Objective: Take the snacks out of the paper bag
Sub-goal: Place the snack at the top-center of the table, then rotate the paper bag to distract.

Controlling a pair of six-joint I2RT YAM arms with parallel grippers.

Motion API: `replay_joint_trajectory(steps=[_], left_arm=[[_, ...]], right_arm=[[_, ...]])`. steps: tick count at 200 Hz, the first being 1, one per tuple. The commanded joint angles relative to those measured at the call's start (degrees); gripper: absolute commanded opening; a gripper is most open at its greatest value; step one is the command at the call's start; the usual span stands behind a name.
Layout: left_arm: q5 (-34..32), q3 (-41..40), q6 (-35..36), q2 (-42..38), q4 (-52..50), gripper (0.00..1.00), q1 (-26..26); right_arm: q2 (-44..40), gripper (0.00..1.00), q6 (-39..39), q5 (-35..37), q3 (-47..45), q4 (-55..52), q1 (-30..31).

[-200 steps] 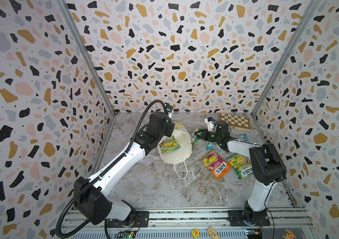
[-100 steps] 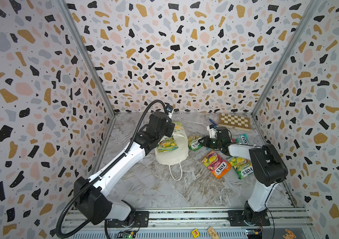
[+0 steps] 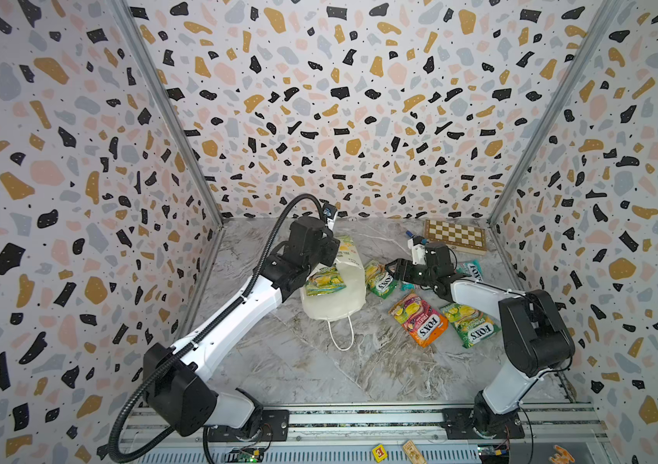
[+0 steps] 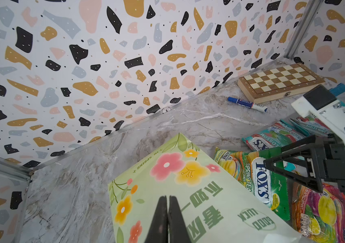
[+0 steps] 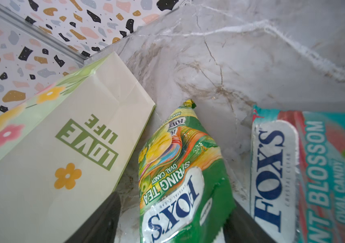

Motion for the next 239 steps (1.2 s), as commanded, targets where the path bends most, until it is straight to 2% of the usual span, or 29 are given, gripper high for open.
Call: replay_joint_trajectory(steps=[1,43,77,108,145,195,239], left_arm=[[0.01,1.03,-0.07,-1.63,2.76,0.00,0.35],[-0.04,0.79,-0.09,-2.07,3.17,0.00,0.35],[-0.10,0.43,-0.20,-2.44,3.61,0.00,0.35],[-0.45,0.09,-0.20,-2.72,4.05,0.00,0.35],[-0.49,-0.09,-0.07,-2.75,4.23,0.00,0.35],[-0.38,-0.11,-0.07,-2.82,4.23,0.00,0.35],[-0.56,-0.14,-0.14,-3.03,4.32,0.00,0.34]], right_arm=[[-5.01,0.78,-3.53,5.69,-0.06,-4.08,0.46],[-10.78,0.78,-7.94,10.90,-0.57,-8.35,1.72],[-14.45,0.77,-13.17,3.82,-1.73,-7.91,5.03],[-15.75,0.76,-14.34,-2.77,-2.65,-7.20,11.12],[-16.81,0.75,-14.41,-3.15,-3.96,-4.84,19.68],[-11.00,0.74,-11.58,-2.22,-2.57,0.04,27.41],[-4.22,0.72,-10.67,0.81,1.17,0.78,31.41]])
